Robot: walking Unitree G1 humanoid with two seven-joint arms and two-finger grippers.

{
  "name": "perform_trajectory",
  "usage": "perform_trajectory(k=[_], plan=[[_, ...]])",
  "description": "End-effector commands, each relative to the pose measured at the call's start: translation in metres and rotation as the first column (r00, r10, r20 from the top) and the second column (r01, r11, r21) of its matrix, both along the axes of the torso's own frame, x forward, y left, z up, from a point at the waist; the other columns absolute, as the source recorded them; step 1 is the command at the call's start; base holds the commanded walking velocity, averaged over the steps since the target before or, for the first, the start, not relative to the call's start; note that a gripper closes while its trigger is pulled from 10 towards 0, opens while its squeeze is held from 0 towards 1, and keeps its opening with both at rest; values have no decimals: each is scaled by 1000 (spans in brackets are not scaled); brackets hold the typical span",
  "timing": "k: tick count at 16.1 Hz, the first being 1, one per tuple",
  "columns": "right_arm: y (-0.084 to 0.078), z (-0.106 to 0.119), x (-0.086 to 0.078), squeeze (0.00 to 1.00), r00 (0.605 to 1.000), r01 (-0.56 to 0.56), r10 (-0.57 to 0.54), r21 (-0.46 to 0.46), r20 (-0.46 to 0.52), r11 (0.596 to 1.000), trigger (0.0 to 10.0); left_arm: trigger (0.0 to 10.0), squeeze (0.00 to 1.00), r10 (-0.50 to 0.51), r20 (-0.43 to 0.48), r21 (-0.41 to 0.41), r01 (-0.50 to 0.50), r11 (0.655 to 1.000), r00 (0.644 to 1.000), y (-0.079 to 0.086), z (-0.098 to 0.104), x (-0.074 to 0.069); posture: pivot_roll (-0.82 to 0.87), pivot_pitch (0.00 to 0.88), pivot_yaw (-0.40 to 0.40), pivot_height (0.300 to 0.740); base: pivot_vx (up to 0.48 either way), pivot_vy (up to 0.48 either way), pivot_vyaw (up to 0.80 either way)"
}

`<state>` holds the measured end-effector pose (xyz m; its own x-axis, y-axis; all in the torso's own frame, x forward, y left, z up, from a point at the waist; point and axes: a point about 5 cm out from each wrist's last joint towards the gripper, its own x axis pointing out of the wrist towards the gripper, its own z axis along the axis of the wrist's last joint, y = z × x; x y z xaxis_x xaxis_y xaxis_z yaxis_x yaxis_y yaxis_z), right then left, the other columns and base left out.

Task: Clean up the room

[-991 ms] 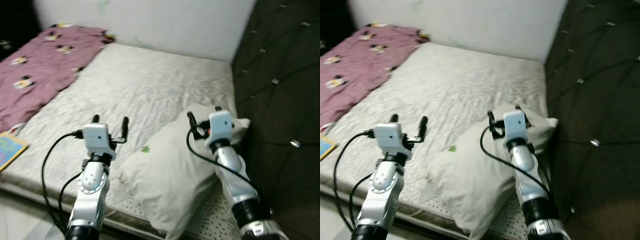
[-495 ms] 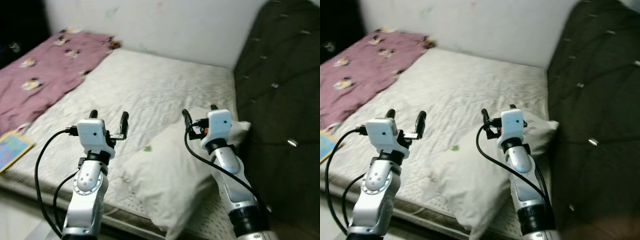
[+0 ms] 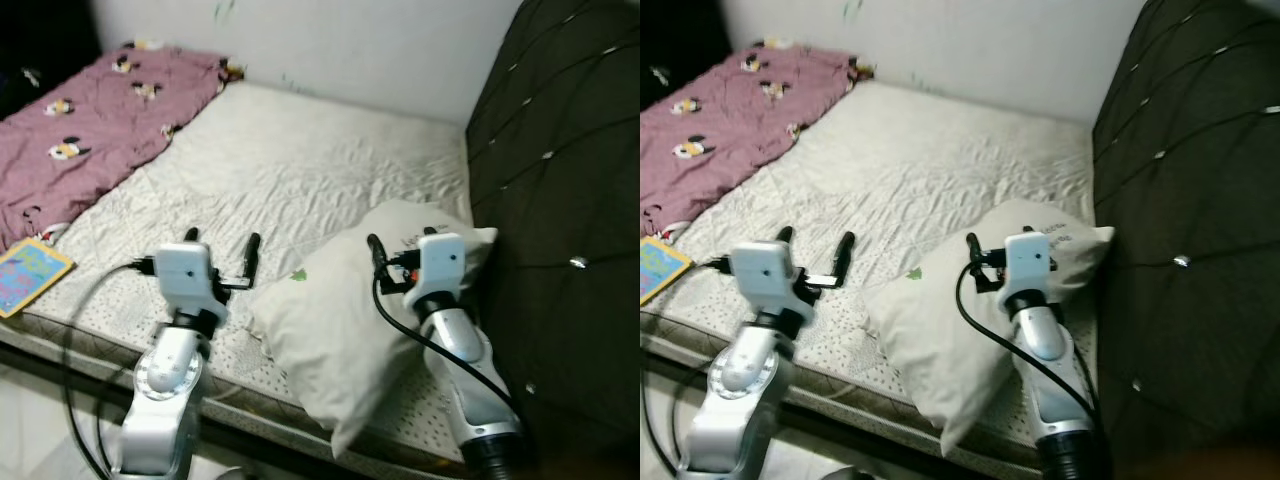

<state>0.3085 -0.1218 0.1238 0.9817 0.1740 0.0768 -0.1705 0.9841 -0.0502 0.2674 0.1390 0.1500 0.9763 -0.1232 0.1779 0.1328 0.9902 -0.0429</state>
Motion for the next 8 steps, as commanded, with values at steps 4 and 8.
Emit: perform_trajectory(k=[4,8], plan=[[0,5,-1,0,1000,-15,15,-8,0,1000,10000,10000,0,-38,11,0,38,999,999,-3,2,-3,-3,64,-49,740,0,0,0],[0,5,-2,0,1000,-21,21,-14,-9,1000,10000,10000,0,-92,12,-4,92,996,996,-9,3,-6,-11,70,-51,740,0,0,0]])
